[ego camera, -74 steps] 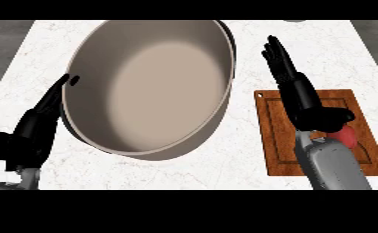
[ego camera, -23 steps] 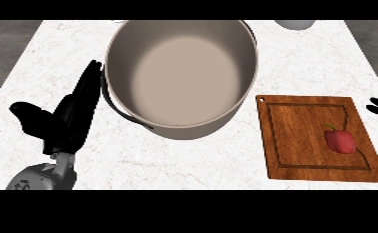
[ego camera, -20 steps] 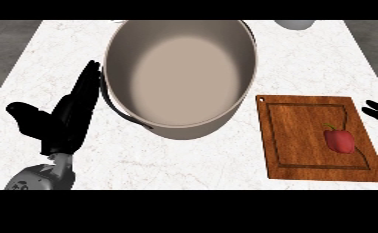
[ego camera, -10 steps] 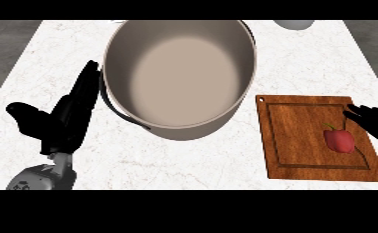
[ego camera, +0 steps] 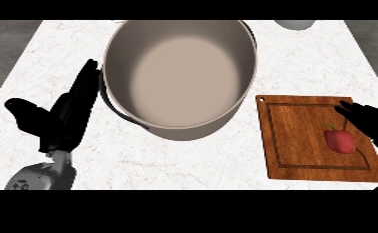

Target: Pick the bell pepper from the cutting board and place it in the pot

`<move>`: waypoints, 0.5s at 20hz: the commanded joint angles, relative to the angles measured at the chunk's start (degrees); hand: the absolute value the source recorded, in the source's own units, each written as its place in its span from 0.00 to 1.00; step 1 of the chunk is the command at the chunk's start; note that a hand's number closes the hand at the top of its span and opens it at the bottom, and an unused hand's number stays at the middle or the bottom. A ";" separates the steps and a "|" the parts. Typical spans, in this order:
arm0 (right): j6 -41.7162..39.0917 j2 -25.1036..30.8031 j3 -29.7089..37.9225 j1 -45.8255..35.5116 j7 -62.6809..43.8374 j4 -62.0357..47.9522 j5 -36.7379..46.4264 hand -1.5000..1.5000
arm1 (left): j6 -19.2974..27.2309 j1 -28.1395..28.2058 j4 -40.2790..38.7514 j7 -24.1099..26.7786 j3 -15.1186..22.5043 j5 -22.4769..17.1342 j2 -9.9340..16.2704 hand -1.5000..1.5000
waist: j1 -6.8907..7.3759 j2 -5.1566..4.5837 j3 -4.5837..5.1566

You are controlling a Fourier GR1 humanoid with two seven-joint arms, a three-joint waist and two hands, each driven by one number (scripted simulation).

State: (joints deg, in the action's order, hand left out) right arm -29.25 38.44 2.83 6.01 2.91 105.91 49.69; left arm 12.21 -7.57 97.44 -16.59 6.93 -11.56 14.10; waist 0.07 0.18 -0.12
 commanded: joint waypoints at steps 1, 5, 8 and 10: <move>2.26 -1.84 -1.35 -1.00 0.13 -5.02 4.93 0.00 | -3.55 -0.83 -4.92 1.38 -2.73 -1.53 0.25 0.50 | -0.10 -0.25 0.12; 2.11 -2.07 -1.00 -5.18 3.07 -8.91 6.74 0.00 | -0.30 -3.80 -3.00 -2.61 -0.48 2.47 -2.87 0.50 | -0.11 -0.22 0.11; 4.96 -4.92 -5.38 -1.92 0.92 -8.23 12.11 0.00 | -1.26 -1.29 -0.98 -3.07 0.05 3.06 -2.83 0.50 | -0.18 -0.17 0.12; 2.76 -5.78 -6.48 -4.14 -0.89 -9.52 13.97 0.00 | -3.24 0.84 0.14 -0.84 -2.66 1.84 -1.56 0.50 | 0.01 -0.17 0.13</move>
State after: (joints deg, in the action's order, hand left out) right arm -26.69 34.21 -1.57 2.05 3.13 97.73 59.74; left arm 11.32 -7.97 97.80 -18.10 6.09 -8.81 11.99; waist 0.12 0.13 -0.10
